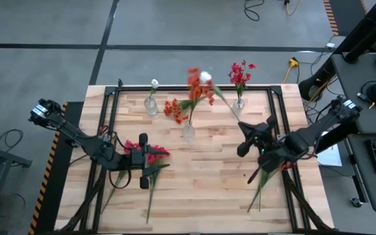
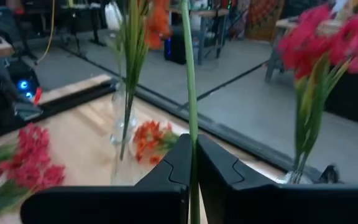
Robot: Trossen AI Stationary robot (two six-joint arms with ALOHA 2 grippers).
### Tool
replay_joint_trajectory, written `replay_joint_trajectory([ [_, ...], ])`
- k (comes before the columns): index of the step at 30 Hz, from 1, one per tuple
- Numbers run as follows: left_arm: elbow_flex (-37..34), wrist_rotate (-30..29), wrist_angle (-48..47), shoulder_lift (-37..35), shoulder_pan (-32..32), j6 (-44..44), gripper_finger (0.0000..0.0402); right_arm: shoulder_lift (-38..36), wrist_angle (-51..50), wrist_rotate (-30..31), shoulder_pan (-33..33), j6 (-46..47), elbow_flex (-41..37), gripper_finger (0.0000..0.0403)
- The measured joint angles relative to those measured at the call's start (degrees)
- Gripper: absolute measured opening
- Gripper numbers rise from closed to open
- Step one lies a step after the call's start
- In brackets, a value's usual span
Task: Sort flowers into vase by color
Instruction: Put the top white tulip into the top left transparent vase
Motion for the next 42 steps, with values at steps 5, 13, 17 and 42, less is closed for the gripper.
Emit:
replay_joint_trajectory([
  [5, 0.0, 0.0, 0.0, 0.0, 0.0, 0.2, 0.0167, -0.8, 0.4, -0.2, 0.0, -2.2, 1.3, 0.0012],
  [13, 0.0, 0.0, -0.2, 0.0, 0.0, 0.2, 0.0167, 2.6, 0.5, -5.6, 0.0, -1.7, 1.3, 0.0012],
  [17, 0.0, 0.0, -0.2, 0.0, 0.0, 0.2, 0.0167, 4.8, 1.1, -6.3, 0.0, -2.4, 1.3, 0.0012],
  [42, 0.0, -8.6, 6.8, 7.7, 3.7, 0.3, 0.0171, 12.9, 3.4, -16.5, -0.5, -9.1, 10.5, 0.0012],
])
